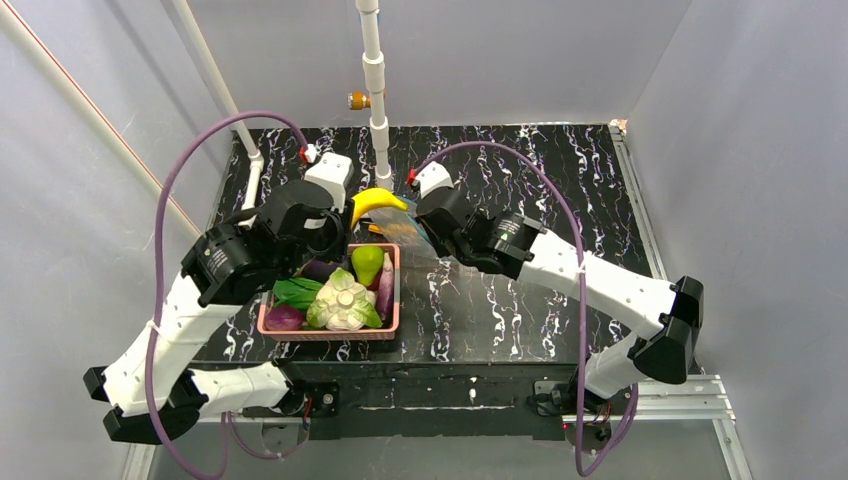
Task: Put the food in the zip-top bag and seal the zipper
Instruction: Place the fake fruit in the zipper food storage bag.
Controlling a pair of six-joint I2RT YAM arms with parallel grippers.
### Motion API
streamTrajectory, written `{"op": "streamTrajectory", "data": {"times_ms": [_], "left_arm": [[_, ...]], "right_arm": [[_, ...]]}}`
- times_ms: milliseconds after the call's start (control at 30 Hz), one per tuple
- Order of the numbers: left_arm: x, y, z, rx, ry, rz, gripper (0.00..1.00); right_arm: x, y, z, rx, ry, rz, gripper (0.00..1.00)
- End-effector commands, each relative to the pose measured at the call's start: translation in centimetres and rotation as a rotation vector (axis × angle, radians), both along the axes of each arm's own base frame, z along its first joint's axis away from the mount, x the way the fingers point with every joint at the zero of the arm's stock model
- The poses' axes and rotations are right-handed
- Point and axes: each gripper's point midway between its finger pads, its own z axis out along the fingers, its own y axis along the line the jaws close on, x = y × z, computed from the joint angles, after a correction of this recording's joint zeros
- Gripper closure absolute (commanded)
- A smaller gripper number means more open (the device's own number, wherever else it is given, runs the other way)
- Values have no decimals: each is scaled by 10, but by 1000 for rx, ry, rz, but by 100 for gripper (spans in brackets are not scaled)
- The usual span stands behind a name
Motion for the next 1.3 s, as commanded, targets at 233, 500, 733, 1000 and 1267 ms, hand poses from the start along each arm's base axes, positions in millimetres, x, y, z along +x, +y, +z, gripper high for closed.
{"op": "streamTrajectory", "data": {"times_ms": [233,500,733,1000,1267], "left_arm": [[29,1,4,424,-178,-207,100],[49,-2,3,634,-239,-225,100],[46,-15,-7,664,-233,-324,100],[14,-40,-39,489,-63,-468,100],[-3,-41,-76,444,156,-366,100]], "right_arm": [[-10,21,23,78,67,95,99],[-30,32,30,160,129,243,99],[-25,29,28,174,136,203,99],[-24,29,31,282,101,180,99],[-29,32,35,391,68,185,99]]}}
